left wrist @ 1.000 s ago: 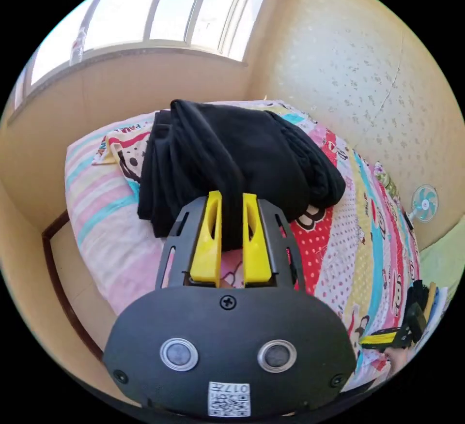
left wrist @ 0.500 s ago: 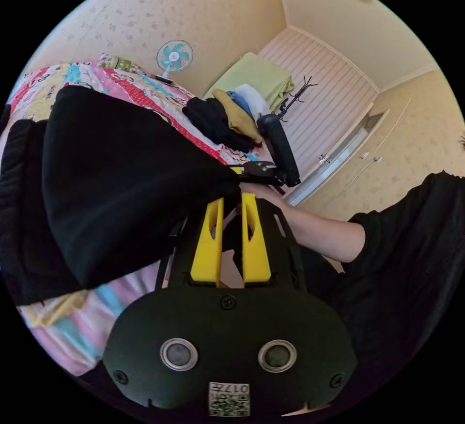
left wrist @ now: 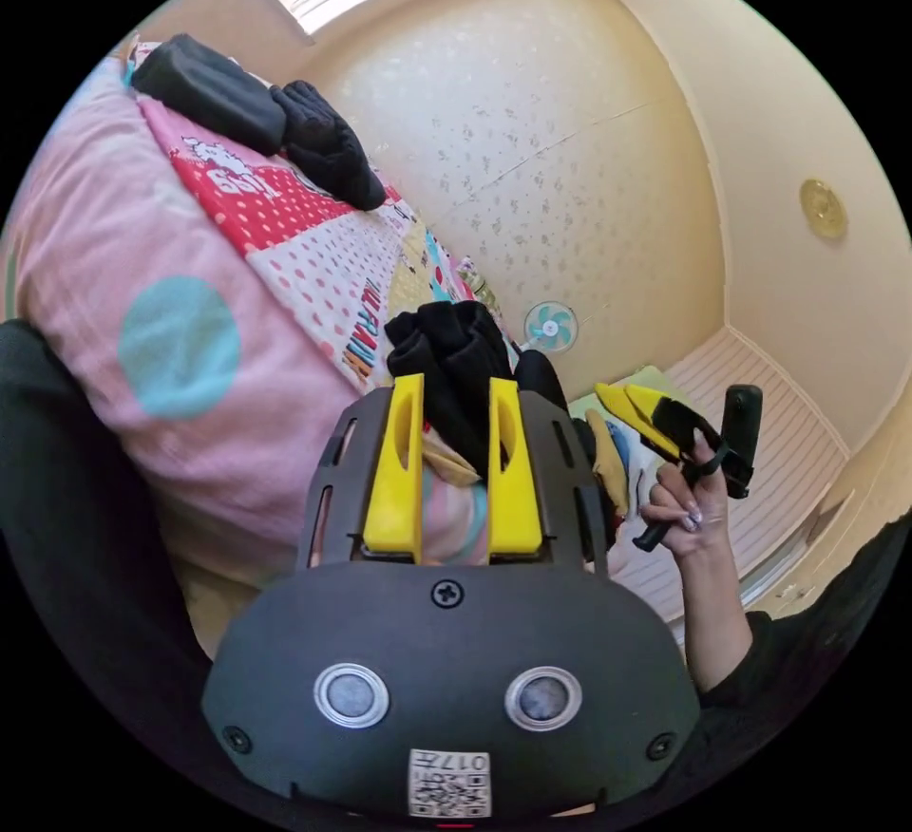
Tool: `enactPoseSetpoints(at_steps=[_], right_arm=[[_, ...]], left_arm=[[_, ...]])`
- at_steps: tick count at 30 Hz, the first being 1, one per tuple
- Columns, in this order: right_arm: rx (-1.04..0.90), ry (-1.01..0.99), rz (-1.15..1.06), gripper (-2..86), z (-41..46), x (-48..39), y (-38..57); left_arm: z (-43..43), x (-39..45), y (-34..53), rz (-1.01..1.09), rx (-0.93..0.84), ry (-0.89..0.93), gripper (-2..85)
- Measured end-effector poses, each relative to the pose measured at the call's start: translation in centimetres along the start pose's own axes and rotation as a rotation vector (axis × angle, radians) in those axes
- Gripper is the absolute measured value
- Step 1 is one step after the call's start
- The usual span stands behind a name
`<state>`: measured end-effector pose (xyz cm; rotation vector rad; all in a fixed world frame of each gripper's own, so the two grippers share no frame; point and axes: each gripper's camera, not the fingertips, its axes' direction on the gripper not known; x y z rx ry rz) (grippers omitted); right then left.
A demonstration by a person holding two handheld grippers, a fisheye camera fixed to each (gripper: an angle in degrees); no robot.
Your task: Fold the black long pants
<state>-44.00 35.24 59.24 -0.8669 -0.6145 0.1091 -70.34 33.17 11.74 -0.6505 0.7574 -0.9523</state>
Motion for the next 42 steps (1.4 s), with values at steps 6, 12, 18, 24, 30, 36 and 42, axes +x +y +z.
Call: enactPoseSetpoints(at_steps=[6, 12, 18, 24, 30, 36, 42], right_arm=[[-0.108, 0.358, -0.019, 5.6, 3.5, -4.6, -0.8], [0.234, 0.327, 0.046, 3.9, -15.8, -3.1, 3.0], [0.535, 0.382, 0.126, 2.8, -33.4, -3.8, 7.5], [0.974, 0.233, 0.097, 2.6, -48.7, -4.3, 12.3], [1.3, 0.351, 0.2, 2.9, -61.8, -3.7, 16.0], [1.159, 0.527, 0.279, 4.0, -70.8, 6.3, 3.1], [0.602, 0.356, 0.752, 10.0, -64.4, 33.2, -11.3]], left_arm=[[-0.5, 1.6, 2.4, 0.1, 0.005, -0.077, 11.1], [-2.0, 4.6, 5.9, 0.227, 0.067, 0.005, 11.6], [0.0, 10.1, 10.2, 0.379, 0.097, -0.061, 18.9], [0.9, 13.6, 13.6, 0.435, 0.086, 0.087, 19.8], [-2.5, 25.2, 7.4, 0.37, 0.02, 0.541, 3.4], [-9.7, 42.8, -2.7, 0.797, 0.433, 0.301, 3.4], [10.7, 44.1, -25.1, 0.498, -0.004, -0.074, 7.2]])
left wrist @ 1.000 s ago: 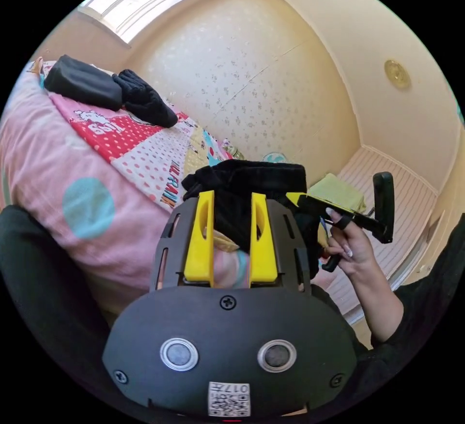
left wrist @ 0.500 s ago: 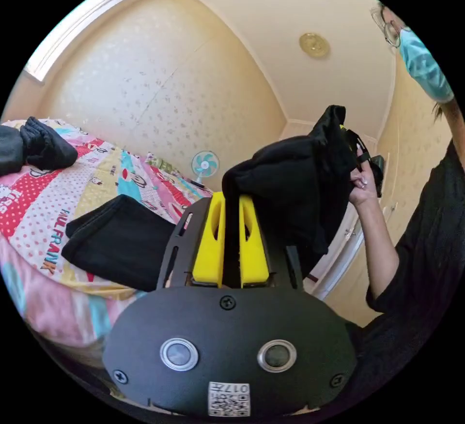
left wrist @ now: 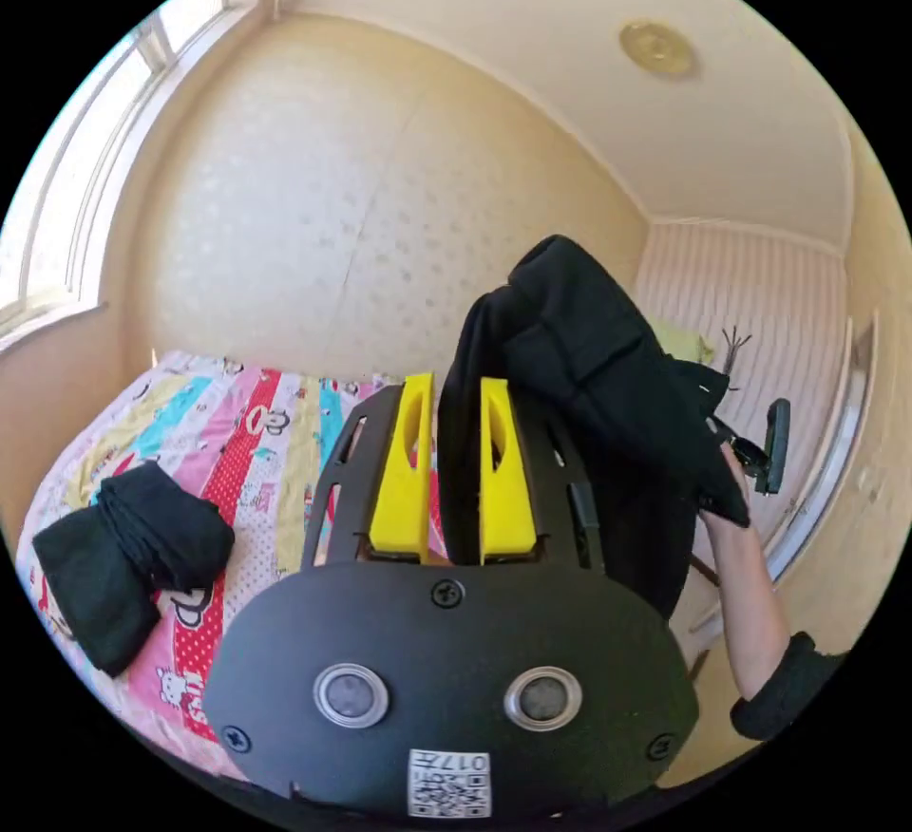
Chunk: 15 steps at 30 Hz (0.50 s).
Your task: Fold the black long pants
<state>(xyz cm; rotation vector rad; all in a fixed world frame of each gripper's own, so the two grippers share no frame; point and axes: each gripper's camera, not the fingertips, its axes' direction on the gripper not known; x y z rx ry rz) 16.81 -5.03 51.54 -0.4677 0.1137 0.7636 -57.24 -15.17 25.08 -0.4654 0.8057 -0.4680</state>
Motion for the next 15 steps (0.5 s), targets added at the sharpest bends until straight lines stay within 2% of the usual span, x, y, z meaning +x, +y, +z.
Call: enactPoseSetpoints(at_steps=[1, 2, 4, 6, 8, 9, 11, 13, 15], right_arm=[[-0.021, -0.057, 0.006, 10.7, 1.1, 0.9, 0.6], [-0.01, -0.15, -0.005, 10.8, 2.7, 2.3, 3.0], [-0.07, -0.166, -0.058, 10.8, 5.9, 3.5, 7.5], [-0.304, -0.122, -0.102, 12.1, 12.0, 5.0, 15.2], [-0.44, -0.132, -0.064, 13.6, 15.5, 6.6, 22.0], [-0.489, -0.177, -0.028, 14.6, 16.8, 7.3, 26.4], [-0.549, -0.226, -0.005, 15.7, 17.6, 7.4, 32.2], [-0.521, -0.204, 0.009, 16.7, 16.9, 6.7, 36.3], [-0.366, -0.064, -0.014, 16.1, 14.3, 5.2, 38.9]], left_arm=[[1.3, -3.3, 0.8, -0.09, -0.05, 0.01, 6.5], [1.2, -5.5, 3.1, -0.08, -0.028, 0.057, 6.3], [0.7, -7.2, 8.3, 0.0, 0.01, 0.037, 6.7], [1.8, -8.6, 14.8, 0.051, -0.087, -0.046, 8.1], [5.6, -10.4, 24.7, -0.011, -0.368, -0.05, 12.7], [6.5, -10.7, 27.4, -0.042, -0.438, -0.028, 14.0], [9.1, -10.4, 37.2, -0.174, -0.613, 0.116, 17.3], [10.1, -9.1, 41.4, -0.245, -0.637, 0.217, 17.1], [9.9, -7.7, 42.7, -0.265, -0.524, 0.201, 15.0]])
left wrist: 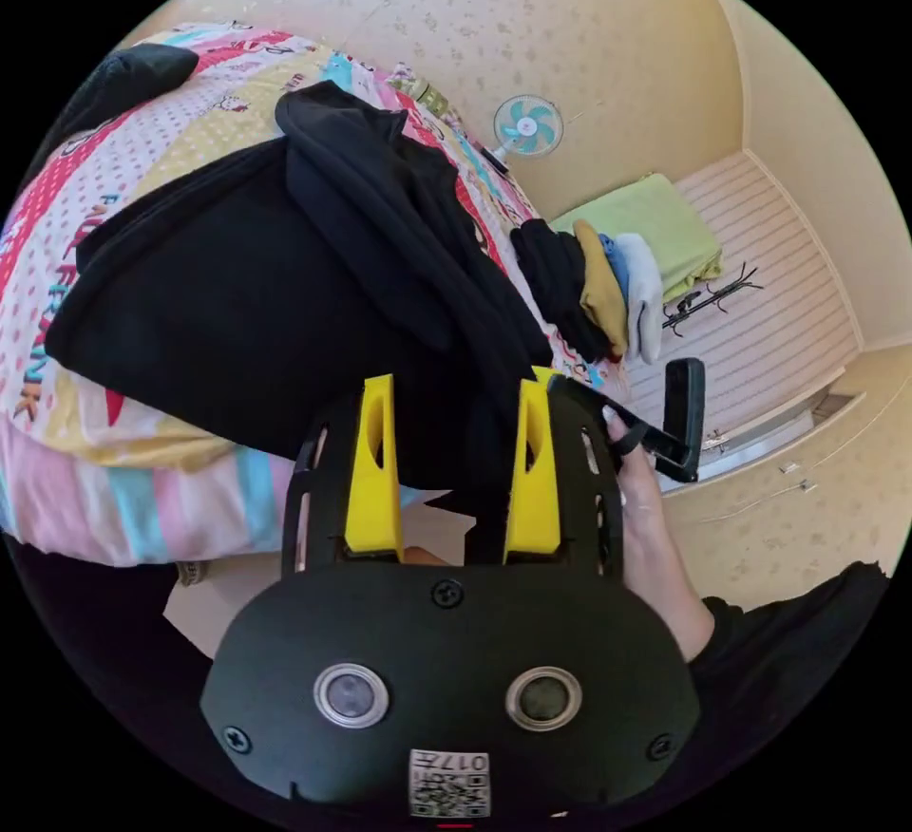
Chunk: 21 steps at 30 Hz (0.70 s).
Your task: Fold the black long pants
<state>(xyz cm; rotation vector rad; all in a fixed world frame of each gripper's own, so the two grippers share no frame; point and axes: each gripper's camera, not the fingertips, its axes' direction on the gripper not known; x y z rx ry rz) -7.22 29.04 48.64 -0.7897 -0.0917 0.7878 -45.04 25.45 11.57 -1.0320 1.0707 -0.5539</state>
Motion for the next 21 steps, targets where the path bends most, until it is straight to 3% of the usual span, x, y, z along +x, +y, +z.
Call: enactPoseSetpoints(at_steps=[3, 6, 7, 8, 10, 12, 14, 15, 17, 21], right_arm=[[-0.039, 0.107, -0.053, 4.9, -0.1, -0.1, -0.6], [0.084, -0.127, -0.022, 2.0, -6.6, 2.6, -4.2], [0.13, -0.166, -0.023, 1.9, -8.4, 3.1, -4.9], [0.25, -0.248, -0.058, 1.6, -12.1, 4.1, -6.3], [0.372, -0.153, -0.011, 1.2, -16.3, 6.1, -8.2], [0.481, 0.038, 0.187, 1.2, -18.8, 10.3, -9.5], [0.434, 0.0, 0.347, 1.5, -18.8, 13.6, -9.8], [0.41, -0.065, 0.319, 1.7, -18.4, 14.3, -9.2], [0.435, -0.086, 0.278, 2.3, -17.3, 13.6, -6.7], [0.286, -0.01, 0.2, 7.1, -10.6, 8.9, -2.4]], left_arm=[[1.9, 1.4, -0.2, -0.021, 0.022, 0.1, 3.3], [0.4, 1.4, -3.1, 0.06, -0.053, 0.133, 1.7], [-2.8, 0.6, -5.1, 0.094, -0.024, 0.226, 1.3], [-7.6, -0.8, -7.0, 0.093, 0.079, 0.379, 1.1], [-15.9, -4.1, -8.7, 0.076, 0.316, 0.537, 1.4], [-23.8, -8.8, -8.3, -0.035, 0.574, 0.517, 2.4], [-30.2, -15.0, -6.1, -0.218, 0.724, 0.371, 5.7], [-31.0, -16.4, -5.5, -0.262, 0.712, 0.339, 6.7], [-31.2, -21.1, -3.2, -0.383, 0.603, 0.308, 17.9], [-26.9, -24.5, -0.7, -0.465, 0.41, 0.318, 22.3]])
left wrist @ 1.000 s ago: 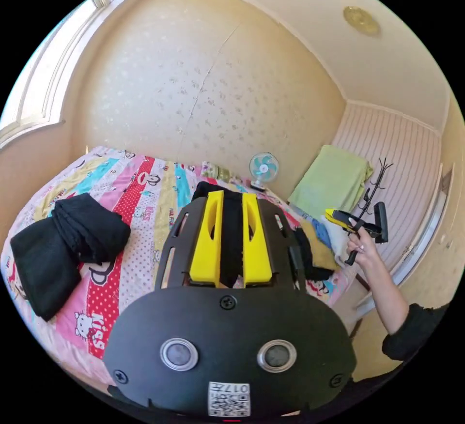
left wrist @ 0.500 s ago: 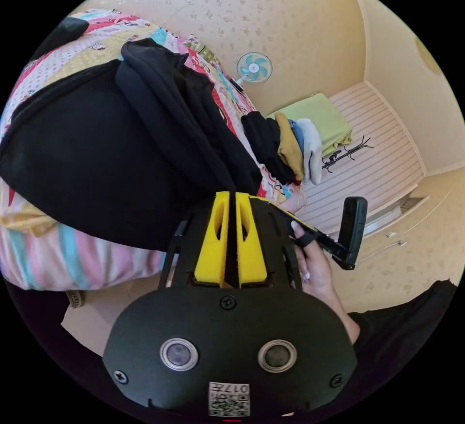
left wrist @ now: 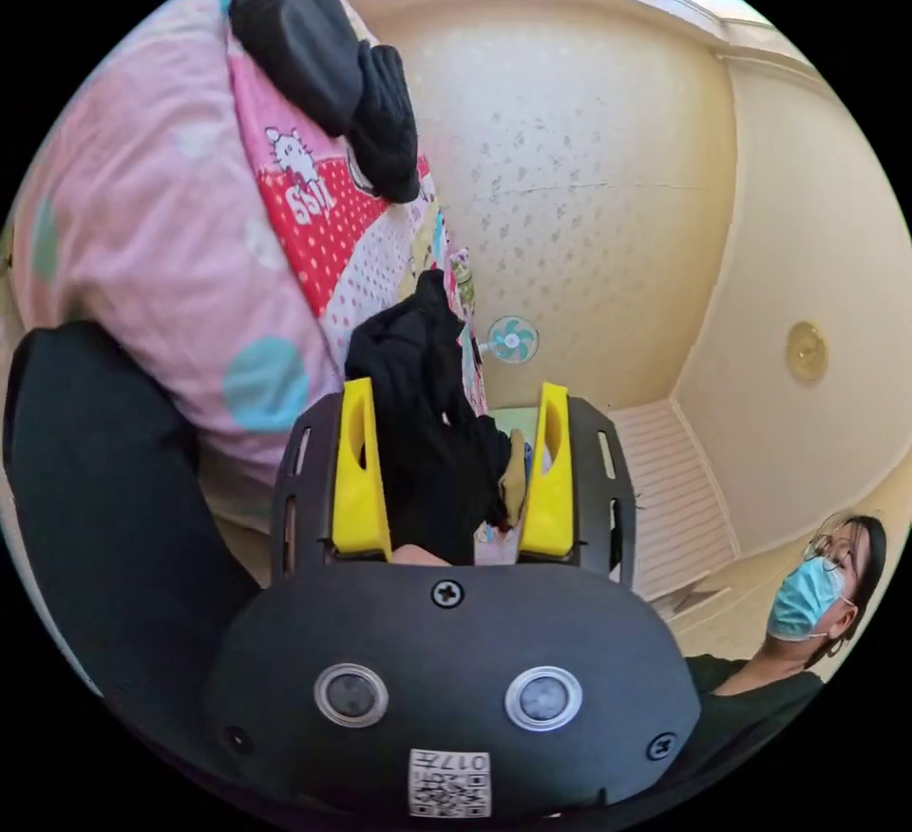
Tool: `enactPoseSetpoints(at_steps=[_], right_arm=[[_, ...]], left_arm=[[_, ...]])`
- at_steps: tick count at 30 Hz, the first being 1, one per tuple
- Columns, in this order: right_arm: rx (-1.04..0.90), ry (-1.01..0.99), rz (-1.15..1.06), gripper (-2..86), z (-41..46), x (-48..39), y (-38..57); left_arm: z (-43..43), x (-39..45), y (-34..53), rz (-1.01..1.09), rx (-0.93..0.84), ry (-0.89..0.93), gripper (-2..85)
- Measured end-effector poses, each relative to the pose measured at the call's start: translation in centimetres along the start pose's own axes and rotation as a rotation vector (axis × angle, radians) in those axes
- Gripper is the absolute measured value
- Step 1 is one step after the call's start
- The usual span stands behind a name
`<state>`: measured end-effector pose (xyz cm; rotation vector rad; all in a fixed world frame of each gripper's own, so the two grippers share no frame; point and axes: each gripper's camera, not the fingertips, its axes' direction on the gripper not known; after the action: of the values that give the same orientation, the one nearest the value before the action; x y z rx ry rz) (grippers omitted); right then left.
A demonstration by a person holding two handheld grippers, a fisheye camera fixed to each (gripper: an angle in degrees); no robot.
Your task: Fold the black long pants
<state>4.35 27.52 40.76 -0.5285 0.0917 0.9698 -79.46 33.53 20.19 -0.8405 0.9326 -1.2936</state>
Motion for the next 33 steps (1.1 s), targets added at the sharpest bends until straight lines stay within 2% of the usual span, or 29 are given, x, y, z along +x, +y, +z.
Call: enactPoseSetpoints(at_steps=[1, 3, 4, 7, 8, 9, 10, 11, 12, 13, 14, 15, 16, 17, 19, 20, 21, 23, 26, 28, 29, 30, 33], right_arm=[[-0.049, -0.049, -0.025, 8.3, 1.2, -0.8, 0.6], [-0.245, -0.319, -0.138, 11.1, 6.4, -5.6, 2.9], [-0.283, -0.345, -0.171, 11.7, 7.7, -7.2, 3.5], [-0.411, -0.191, -0.434, 13.0, 14.0, -15.3, 7.6], [-0.533, -0.052, -0.542, 12.9, 17.8, -17.7, 9.9], [-0.602, 0.123, -0.624, 12.1, 20.8, -19.2, 12.1], [-0.572, 0.157, -0.685, 11.8, 20.9, -20.0, 12.9], [-0.572, 0.219, -0.761, 9.9, 20.6, -21.3, 13.7], [-0.661, 0.218, -0.807, 7.6, 20.4, -22.1, 14.1], [-0.735, 0.203, -0.828, 6.2, 20.2, -22.4, 14.3], [-0.958, 0.152, -0.856, 4.6, 19.9, -22.4, 15.0], [-1.126, 0.077, -0.85, 4.2, 18.8, -21.7, 15.5], [-1.165, 0.021, -0.843, 4.3, 17.9, -21.3, 15.6], [-1.158, -0.093, -0.79, 4.5, 15.7, -20.3, 15.1], [-1.05, -0.193, -0.651, 5.0, 12.8, -17.7, 13.3], [-0.94, -0.177, -0.565, 6.0, 11.4, -15.8, 12.0], [-0.814, -0.076, -0.514, 7.6, 10.6, -14.3, 10.9], [-0.675, 0.083, -0.526, 10.7, 10.5, -14.1, 9.8], [-0.562, 0.061, -0.599, 13.7, 12.9, -16.5, 8.8], [-0.6, 0.077, -0.639, 14.1, 17.0, -17.6, 9.3], [-0.699, 0.185, -0.675, 13.9, 21.0, -17.7, 10.3], [-0.685, 0.234, -0.725, 13.4, 22.3, -18.0, 11.0], [-0.787, 0.293, -0.741, 8.2, 19.9, -19.6, 9.4]], left_arm=[[1.8, -0.9, 0.7, -0.016, -0.072, -0.022, 22.0], [5.2, -1.5, 1.7, -0.005, -0.187, -0.089, 20.8], [7.2, -1.4, 2.5, 0.044, -0.212, -0.173, 18.8], [10.2, -0.2, 5.6, 0.242, -0.122, -0.487, 10.0], [11.1, 0.4, 6.8, 0.32, -0.095, -0.572, 9.1], [11.5, 0.6, 7.2, 0.341, -0.091, -0.601, 8.6], [12.2, 0.9, 7.3, 0.373, -0.14, -0.633, 7.2], [12.8, 1.3, 6.7, 0.41, -0.253, -0.632, 5.9], [12.9, 1.6, 6.3, 0.429, -0.318, -0.62, 5.2], [13.0, 2.3, 5.9, 0.485, -0.464, -0.568, 4.4], [13.1, 3.4, 6.2, 0.572, -0.635, -0.491, 4.2], [13.2, 3.9, 6.8, 0.609, -0.73, -0.466, 4.2], [13.1, 4.7, 8.2, 0.661, -0.918, -0.461, 4.3], [12.6, 5.7, 9.4, 0.729, -1.041, -0.465, 4.5], [10.6, 7.1, 10.3, 0.805, -1.061, -0.41, 4.9], [9.1, 7.6, 10.2, 0.826, -1.037, -0.388, 5.0], [8.4, 7.8, 10.1, 0.827, -1.029, -0.386, 5.0], [6.5, 7.0, 9.4, 0.762, -1.074, -0.44, 4.3], [4.7, 6.4, 8.3, 0.734, -1.045, -0.545, -0.2], [3.8, 6.5, 7.7, 0.733, -0.979, -0.478, -0.6], [3.4, 6.4, 7.3, 0.714, -0.943, -0.42, -0.8], [3.3, 6.3, 7.2, 0.703, -0.928, -0.394, -0.8], [3.5, 5.4, 7.0, 0.666, -0.944, -0.36, -0.9]])
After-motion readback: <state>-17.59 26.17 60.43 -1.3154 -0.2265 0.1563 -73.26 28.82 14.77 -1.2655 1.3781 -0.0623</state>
